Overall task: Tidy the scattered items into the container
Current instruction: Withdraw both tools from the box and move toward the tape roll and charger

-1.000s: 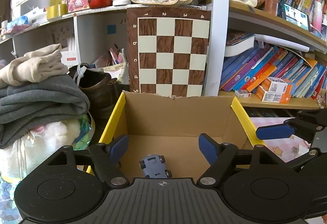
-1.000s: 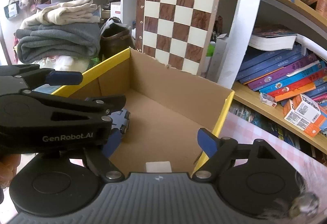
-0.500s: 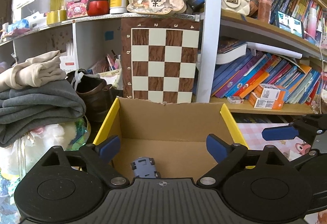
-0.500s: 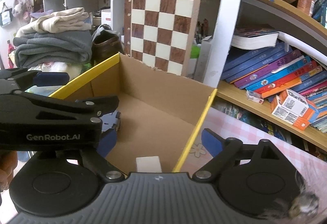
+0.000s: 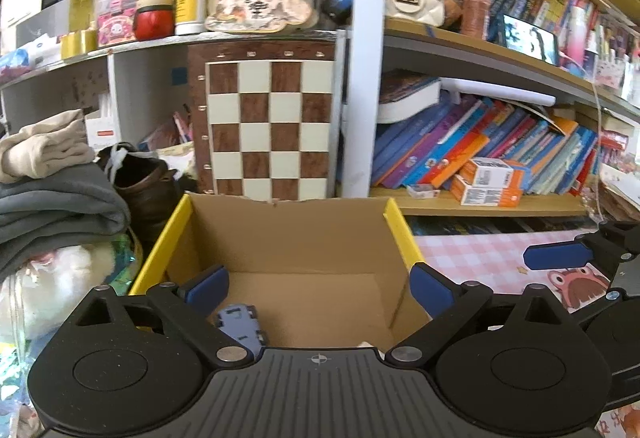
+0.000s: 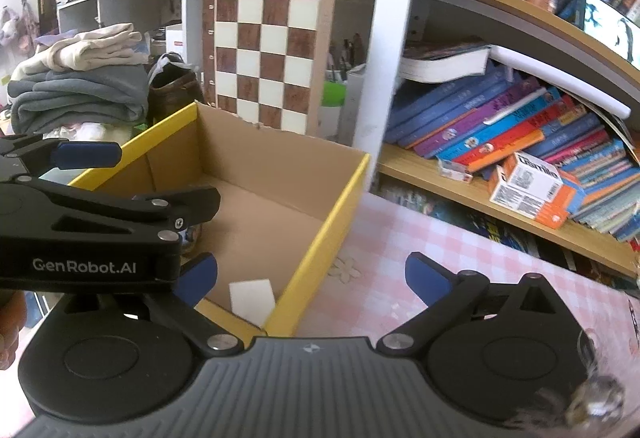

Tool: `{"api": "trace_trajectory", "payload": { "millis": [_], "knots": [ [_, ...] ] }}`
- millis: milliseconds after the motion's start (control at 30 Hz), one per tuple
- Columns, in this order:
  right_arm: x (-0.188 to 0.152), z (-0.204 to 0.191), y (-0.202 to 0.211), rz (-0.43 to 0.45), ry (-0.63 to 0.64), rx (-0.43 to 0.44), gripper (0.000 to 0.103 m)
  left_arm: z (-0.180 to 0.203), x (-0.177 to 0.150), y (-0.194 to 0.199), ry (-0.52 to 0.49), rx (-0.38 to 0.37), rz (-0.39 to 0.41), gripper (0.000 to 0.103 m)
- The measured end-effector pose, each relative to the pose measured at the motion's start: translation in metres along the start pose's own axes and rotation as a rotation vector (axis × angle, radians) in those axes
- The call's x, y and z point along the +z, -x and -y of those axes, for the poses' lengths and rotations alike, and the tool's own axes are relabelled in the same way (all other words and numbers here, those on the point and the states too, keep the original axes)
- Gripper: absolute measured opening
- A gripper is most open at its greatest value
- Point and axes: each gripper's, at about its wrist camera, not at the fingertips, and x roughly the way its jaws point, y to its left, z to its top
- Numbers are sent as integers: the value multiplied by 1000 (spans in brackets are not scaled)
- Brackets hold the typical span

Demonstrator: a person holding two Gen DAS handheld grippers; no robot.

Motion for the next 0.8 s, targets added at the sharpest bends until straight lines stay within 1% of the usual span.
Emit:
{"api": "trace_trajectory", "payload": {
  "millis": [167,333,500,800],
  "knots": [
    [-12,11,9,2,-49,-27,102,12,-2,6,-20,-26,4,99],
    [-24,22,18,2,-96,-66,102,25,-6,14,-48,-32,27,99],
    [-32,26,28,16,-105,-89,102,35,-6,19,-78,-46,34,99],
    [-43,43,41,26,-146,-105,102,50,-7,27,-95,-54,35,99]
  ]
}}
